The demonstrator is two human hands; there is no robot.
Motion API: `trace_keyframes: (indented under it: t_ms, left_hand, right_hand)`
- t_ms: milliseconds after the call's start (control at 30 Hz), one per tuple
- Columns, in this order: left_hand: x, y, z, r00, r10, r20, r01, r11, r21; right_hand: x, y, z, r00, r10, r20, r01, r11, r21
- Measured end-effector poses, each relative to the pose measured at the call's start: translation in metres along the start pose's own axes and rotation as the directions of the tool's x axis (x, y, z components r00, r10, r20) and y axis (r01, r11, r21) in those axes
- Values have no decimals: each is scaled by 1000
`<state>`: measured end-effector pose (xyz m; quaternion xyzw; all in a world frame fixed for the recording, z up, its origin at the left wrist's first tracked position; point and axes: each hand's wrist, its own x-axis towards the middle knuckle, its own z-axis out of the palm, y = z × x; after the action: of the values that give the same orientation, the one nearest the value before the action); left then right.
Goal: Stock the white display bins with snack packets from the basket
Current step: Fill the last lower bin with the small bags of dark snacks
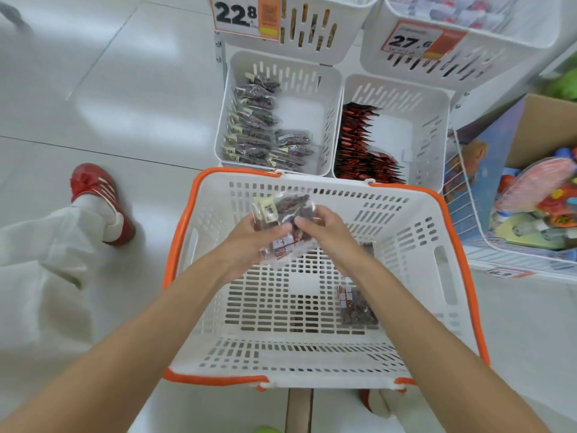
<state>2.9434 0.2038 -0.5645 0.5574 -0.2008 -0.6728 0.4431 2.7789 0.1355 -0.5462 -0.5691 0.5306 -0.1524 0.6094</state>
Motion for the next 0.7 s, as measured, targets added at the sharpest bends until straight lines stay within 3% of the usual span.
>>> trace_keyframes:
  t_ms: [100, 167, 267, 333, 433, 500, 600, 700]
  left_hand:
    - [3, 2, -3, 996, 80, -39, -73, 985, 157]
    - [2, 11, -9, 997, 82, -3, -78, 962, 261]
    - [4, 32, -13, 991, 46, 125, -88, 929, 359]
    - [10, 49, -12, 979, 54, 198, -129, 911, 391]
    - [24, 80, -5, 960, 127, 249, -248, 799, 548]
    - [38, 104, -3, 942, 249, 227, -336, 724, 603]
    - [67, 137, -18, 881, 448, 150, -419, 593, 688]
    - [107, 150, -49, 812, 583, -22, -304, 455, 837]
  right_hand:
    - [-3, -11, 3, 992, -120, -30, 114, 981, -154]
    - [-3, -26, -10, 971, -225, 85, 240, 933, -268]
    - [6, -54, -25, 940, -170, 296, 296, 839, -457]
    - [17, -72, -32, 934, -79, 349, 272, 789, -550]
    - [35, -93, -43, 908, -46, 418, 305, 755, -581]
    - [48, -104, -52, 914, -181, 362, 374, 723, -581]
    - [68, -109, -65, 869, -489, 80, 458, 730, -508]
    - [102, -107, -68, 796, -592, -127, 436, 705, -559]
